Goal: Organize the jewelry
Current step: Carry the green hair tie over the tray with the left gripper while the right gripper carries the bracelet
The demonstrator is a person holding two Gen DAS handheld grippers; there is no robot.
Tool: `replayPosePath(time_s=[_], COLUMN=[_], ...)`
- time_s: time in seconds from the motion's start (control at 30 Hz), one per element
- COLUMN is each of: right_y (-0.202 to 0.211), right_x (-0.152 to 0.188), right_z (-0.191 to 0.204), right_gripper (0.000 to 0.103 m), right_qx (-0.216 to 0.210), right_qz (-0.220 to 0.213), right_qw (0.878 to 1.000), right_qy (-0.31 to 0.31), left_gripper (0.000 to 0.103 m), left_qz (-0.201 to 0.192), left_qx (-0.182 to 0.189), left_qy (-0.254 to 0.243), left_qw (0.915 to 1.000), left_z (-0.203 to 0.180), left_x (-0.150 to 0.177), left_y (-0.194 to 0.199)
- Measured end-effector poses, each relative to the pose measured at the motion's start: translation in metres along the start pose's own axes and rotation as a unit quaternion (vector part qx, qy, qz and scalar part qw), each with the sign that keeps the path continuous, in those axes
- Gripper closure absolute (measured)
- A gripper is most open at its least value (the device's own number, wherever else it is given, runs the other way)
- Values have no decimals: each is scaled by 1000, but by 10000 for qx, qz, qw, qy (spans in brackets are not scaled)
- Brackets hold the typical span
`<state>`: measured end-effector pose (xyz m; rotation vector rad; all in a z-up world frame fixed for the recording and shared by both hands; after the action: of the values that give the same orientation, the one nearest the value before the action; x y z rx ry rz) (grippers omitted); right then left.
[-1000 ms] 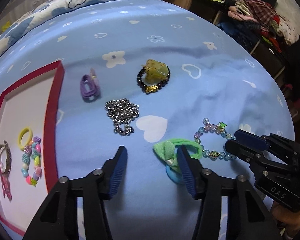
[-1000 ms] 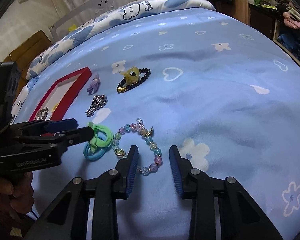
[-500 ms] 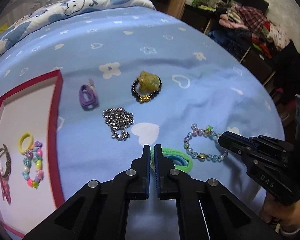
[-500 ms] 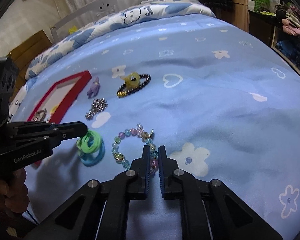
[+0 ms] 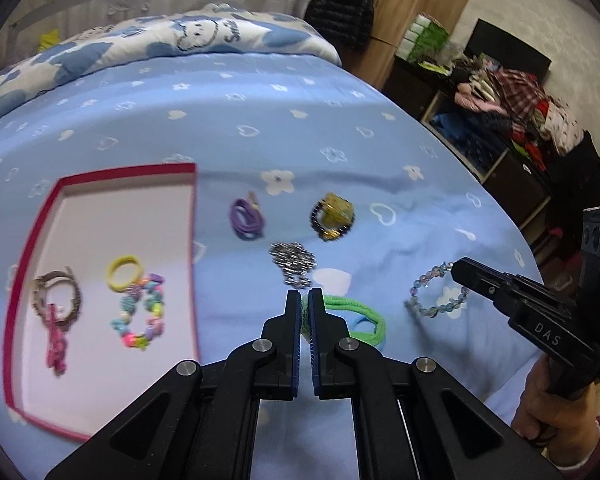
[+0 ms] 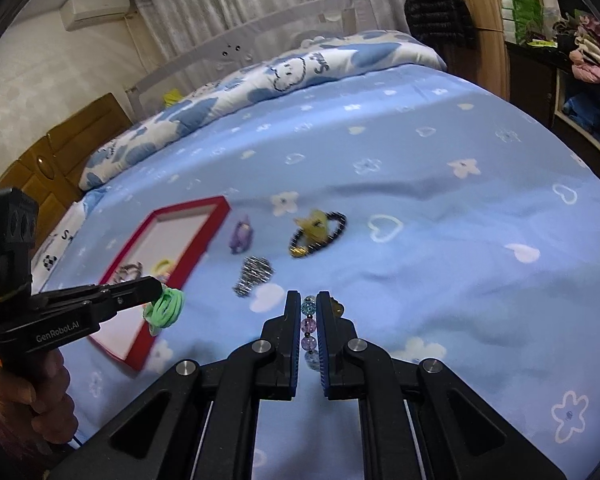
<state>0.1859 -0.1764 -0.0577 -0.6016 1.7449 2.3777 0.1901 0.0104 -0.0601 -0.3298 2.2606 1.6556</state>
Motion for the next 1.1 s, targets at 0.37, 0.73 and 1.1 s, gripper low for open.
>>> replayPosePath(time_s=[0.37, 0.73, 1.1], right_y=[-5, -33, -60], right_x=[-17, -18, -21], right_z=[60, 128, 202], right_gripper=[96, 96, 96], right_qx=[-419, -876, -1357], right_qz=[-53, 197, 376], right_qw=[9981, 9918, 9802], right_qy=[440, 913, 1393], left_gripper=[101, 100, 100], left_qz=[-264, -408, -393], left_qx=[-245, -534, -841], left_qy=[441, 1094, 1577], left_qw=[9984, 9917, 9831], left_z=[50, 114, 161], left_x=[27, 53, 71], left_y=[41, 74, 80])
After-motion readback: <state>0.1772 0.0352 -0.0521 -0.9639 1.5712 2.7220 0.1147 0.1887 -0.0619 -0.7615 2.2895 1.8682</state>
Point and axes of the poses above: each gripper's, at about its wrist camera, not at the fingertips, and y roughly against the way its jaws point, z to its left, x to its underside, the point moved 6 cm from there along -y, roughly the way its jaws point, and after that the axes turned 14 degrees about z, right-handed, at the moved point
